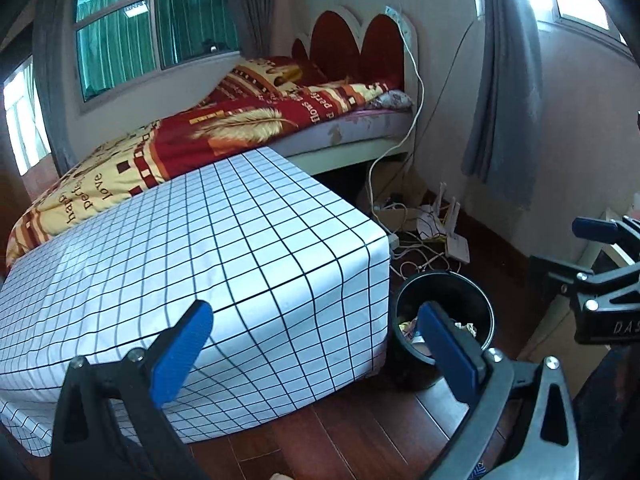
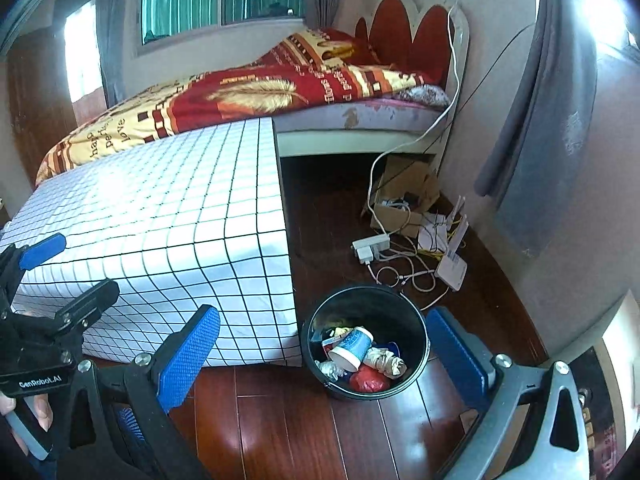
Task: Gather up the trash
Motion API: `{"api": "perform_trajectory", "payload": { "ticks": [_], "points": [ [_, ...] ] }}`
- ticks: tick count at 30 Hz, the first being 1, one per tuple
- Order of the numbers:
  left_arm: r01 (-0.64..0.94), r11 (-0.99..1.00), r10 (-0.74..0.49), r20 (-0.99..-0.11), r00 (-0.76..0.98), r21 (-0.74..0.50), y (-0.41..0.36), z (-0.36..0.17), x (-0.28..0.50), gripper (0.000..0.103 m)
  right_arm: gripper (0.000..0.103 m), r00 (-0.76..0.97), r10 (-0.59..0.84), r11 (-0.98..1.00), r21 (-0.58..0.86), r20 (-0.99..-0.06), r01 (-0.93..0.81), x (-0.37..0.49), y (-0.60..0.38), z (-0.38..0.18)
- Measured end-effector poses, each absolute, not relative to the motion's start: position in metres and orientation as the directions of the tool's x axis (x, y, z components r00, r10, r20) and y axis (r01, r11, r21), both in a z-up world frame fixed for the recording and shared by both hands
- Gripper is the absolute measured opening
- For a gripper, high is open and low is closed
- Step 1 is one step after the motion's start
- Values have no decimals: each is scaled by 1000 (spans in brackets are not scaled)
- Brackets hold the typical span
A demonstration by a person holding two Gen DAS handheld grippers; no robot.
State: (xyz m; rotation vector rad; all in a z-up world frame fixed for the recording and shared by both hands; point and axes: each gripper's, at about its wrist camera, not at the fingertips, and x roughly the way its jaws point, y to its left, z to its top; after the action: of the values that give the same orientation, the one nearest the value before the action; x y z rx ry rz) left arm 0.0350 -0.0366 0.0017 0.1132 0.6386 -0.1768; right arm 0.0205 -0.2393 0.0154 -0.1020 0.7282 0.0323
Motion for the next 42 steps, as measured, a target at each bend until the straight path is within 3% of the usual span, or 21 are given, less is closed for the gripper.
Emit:
{"api": "perform_trajectory", "payload": {
  "ticks": [14, 42],
  "points": [
    [215, 976, -159, -535, 830, 43, -36, 32, 9, 103, 103, 804, -9, 995, -84, -594, -51, -23, -234, 51],
    [231, 971, -167, -515, 841, 61, -43, 36, 6, 103, 103, 814, -24, 996, -80, -581, -27, -24, -244, 56]
  ]
}}
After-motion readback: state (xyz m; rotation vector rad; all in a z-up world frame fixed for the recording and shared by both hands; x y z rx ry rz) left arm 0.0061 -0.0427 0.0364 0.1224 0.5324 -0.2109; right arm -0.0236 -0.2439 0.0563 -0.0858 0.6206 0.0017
